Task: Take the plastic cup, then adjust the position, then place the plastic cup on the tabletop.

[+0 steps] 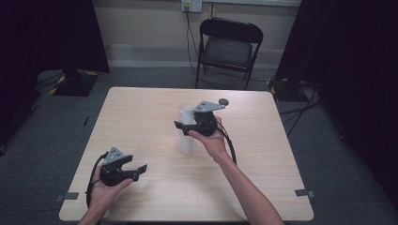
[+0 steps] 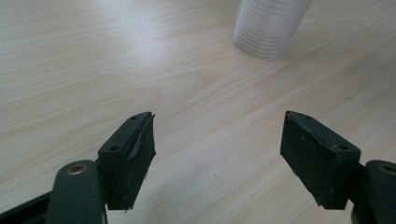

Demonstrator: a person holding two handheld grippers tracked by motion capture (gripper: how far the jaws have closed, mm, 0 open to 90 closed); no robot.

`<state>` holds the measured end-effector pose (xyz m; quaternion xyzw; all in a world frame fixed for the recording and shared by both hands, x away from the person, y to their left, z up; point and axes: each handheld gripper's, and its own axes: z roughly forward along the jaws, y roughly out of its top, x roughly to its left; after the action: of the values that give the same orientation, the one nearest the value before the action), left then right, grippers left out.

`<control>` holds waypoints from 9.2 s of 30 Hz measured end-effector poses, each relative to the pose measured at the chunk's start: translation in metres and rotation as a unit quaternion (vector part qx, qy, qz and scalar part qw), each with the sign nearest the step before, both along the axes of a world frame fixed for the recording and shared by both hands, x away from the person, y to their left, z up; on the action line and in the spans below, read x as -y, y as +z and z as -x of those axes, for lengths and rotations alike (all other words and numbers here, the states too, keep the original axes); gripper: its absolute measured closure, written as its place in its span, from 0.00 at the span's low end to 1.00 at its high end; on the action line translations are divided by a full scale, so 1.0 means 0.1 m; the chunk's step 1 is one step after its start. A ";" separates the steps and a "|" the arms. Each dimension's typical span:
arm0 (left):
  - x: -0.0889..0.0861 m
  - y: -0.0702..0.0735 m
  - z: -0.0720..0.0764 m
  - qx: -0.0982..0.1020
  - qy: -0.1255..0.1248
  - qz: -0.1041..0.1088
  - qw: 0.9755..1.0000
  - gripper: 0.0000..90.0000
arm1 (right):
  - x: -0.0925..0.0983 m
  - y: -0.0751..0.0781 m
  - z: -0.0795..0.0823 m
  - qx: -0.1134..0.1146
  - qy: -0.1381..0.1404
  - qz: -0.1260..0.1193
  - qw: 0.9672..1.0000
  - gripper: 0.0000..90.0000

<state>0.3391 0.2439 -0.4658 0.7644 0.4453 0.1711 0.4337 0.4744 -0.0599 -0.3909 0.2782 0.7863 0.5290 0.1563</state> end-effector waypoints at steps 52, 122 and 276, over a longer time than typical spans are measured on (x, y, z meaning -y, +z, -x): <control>0.01 -0.01 0.01 -0.001 -0.006 -0.027 1.000 0.33 | 0.23 0.65 0.11 0.053 0.000 -0.086 0.995 0.41; 0.55 0.26 0.18 0.134 -0.085 0.093 0.983 0.46 | 0.56 -0.02 0.87 -0.125 0.036 -0.111 0.985 0.46; 0.96 0.41 -0.09 -0.062 -0.192 0.043 0.978 0.96 | 0.57 -0.11 1.26 -0.040 0.130 0.061 0.989 0.18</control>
<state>0.3479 0.1475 -0.4246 0.8256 0.3231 0.0176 0.4623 0.3486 -0.1168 -0.4015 0.1850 0.8520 0.4845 0.0711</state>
